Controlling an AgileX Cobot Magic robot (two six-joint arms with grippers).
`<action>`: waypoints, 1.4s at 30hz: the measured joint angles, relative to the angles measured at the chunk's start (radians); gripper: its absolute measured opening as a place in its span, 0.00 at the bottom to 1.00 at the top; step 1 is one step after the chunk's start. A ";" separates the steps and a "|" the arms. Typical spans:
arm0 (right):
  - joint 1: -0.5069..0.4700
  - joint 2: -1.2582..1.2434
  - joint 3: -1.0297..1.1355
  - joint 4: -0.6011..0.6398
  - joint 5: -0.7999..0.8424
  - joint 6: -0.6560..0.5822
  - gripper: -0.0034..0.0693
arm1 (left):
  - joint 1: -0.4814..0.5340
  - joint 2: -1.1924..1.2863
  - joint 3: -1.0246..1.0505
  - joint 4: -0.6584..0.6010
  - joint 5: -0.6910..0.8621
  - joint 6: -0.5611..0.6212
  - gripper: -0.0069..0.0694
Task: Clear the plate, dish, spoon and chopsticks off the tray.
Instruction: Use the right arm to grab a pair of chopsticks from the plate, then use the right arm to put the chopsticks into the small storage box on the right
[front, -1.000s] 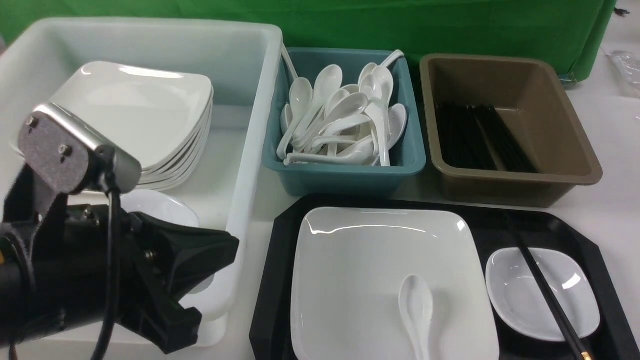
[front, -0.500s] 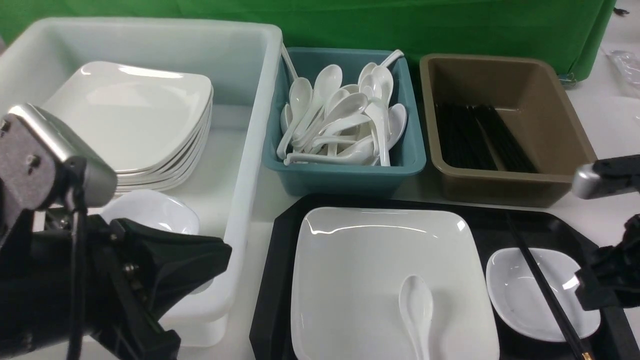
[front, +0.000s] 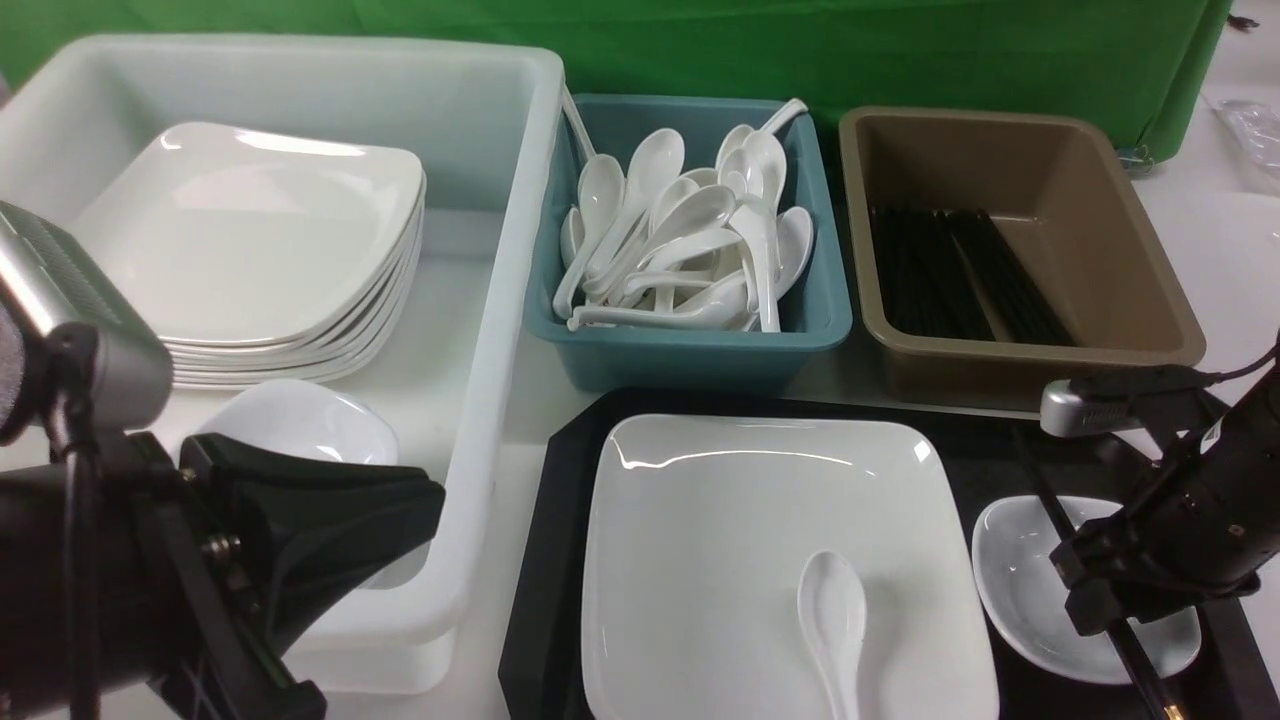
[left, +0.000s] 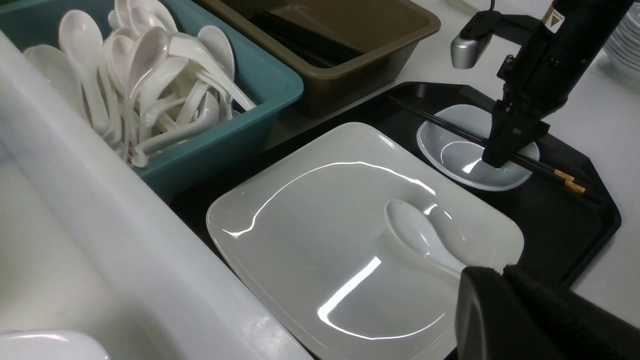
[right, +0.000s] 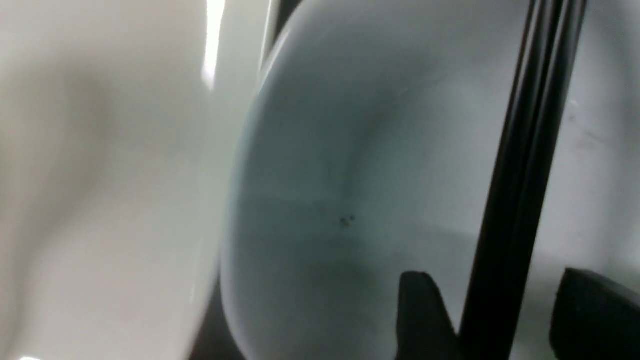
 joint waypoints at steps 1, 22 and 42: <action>0.000 0.008 0.000 -0.001 -0.002 0.000 0.52 | 0.000 0.000 0.000 0.000 0.000 0.000 0.11; 0.040 -0.116 -0.090 -0.002 0.193 -0.081 0.22 | 0.000 0.000 0.000 -0.025 -0.020 0.001 0.11; 0.006 0.312 -0.787 0.019 -0.277 0.137 0.42 | 0.000 0.017 0.000 -0.052 -0.154 0.071 0.11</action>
